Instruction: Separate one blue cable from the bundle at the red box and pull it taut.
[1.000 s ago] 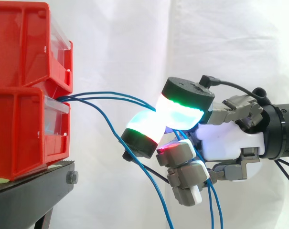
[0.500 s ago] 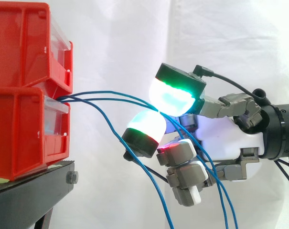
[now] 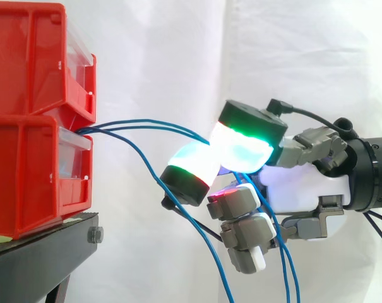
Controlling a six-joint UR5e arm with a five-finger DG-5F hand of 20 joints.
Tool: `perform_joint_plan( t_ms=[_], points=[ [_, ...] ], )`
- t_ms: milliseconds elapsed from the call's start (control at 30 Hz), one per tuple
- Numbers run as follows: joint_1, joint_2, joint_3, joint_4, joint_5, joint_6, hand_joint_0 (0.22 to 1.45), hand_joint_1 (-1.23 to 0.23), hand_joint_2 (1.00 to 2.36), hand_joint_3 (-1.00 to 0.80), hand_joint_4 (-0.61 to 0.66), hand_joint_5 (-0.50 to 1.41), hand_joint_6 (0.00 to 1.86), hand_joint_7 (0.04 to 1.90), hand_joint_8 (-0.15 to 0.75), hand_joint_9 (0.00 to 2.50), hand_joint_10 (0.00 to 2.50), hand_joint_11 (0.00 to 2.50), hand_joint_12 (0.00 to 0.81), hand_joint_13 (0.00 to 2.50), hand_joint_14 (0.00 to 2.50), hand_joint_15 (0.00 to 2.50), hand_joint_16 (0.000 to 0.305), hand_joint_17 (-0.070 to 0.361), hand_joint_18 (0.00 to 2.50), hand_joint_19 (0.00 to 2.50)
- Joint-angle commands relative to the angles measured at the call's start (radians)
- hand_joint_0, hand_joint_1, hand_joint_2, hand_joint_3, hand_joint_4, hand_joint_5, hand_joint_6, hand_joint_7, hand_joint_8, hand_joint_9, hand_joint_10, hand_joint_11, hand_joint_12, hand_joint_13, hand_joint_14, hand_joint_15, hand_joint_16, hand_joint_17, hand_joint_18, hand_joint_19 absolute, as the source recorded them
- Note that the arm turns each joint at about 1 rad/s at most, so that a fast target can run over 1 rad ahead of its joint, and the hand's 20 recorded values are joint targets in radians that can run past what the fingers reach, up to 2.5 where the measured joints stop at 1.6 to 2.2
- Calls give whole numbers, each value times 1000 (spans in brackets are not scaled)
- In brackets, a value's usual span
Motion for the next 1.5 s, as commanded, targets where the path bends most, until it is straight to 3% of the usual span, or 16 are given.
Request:
perform_joint_plan(
  t_ms=[0, 167, 300, 467, 600, 667, 833, 900, 1067, 1233, 1467],
  points=[
    [-1, -1, 1, 2, 0, 3, 799, -940, 1000, -500, -57, -184, 900, 1156, 264, 1080, 28, 1188, 340, 1114, 36, 1116, 53, 119, 824, 840],
    [1, -1, 0, -1, 2, 23, 673, -929, 1000, -500, 0, -169, 903, 1114, 268, 1117, 27, 1193, 342, 1131, 34, 1132, 52, 118, 826, 872],
    [1, 0, 0, 2, 0, 29, 512, -804, 1000, -500, 35, -157, 887, 1069, 299, 1159, 25, 1186, 375, 1169, 31, 1137, 57, 128, 863, 906],
    [1, 0, 1, 2, 2, 29, 488, -701, 1000, -500, 64, -151, 860, 1046, 308, 1184, 25, 1186, 387, 1182, 31, 1133, 60, 134, 879, 908],
    [1, -1, 1, 2, 11, 28, 575, -608, 1000, -500, 53, -151, 843, 1075, 288, 1182, 27, 1197, 358, 1169, 32, 1153, 54, 121, 843, 948],
    [1, -1, 1, 2, 15, 28, 615, -638, 1000, -500, 32, -149, 839, 1087, 286, 1191, 28, 1212, 353, 1167, 33, 1150, 53, 119, 837, 952],
    [1, 0, 0, 2, 17, 28, 610, -799, 1019, -197, -8, -162, 861, 1135, 282, 1138, 28, 1210, 354, 1146, 32, 1158, 54, 121, 801, 967],
    [1, 0, 0, 2, 17, 28, 616, -834, 1020, -155, -36, -167, 869, 1143, 288, 1114, 29, 1205, 357, 1135, 32, 1156, 55, 124, 787, 953],
    [1, -1, 0, 2, 15, 28, 675, -912, 1017, -237, -46, -191, 884, 1127, 263, 1052, 28, 1191, 347, 1090, 34, 1143, 55, 123, 760, 918],
    [1, -1, 0, 2, 15, 28, 753, -948, 1001, -489, -40, -193, 886, 1110, 256, 1027, 28, 1180, 342, 1078, 33, 1122, 55, 123, 757, 864],
    [1, -1, 1, 2, 15, 28, 771, -931, 1000, -500, -29, -189, 890, 1109, 254, 1038, 27, 1177, 344, 1084, 34, 1117, 54, 122, 779, 830]
  ],
)
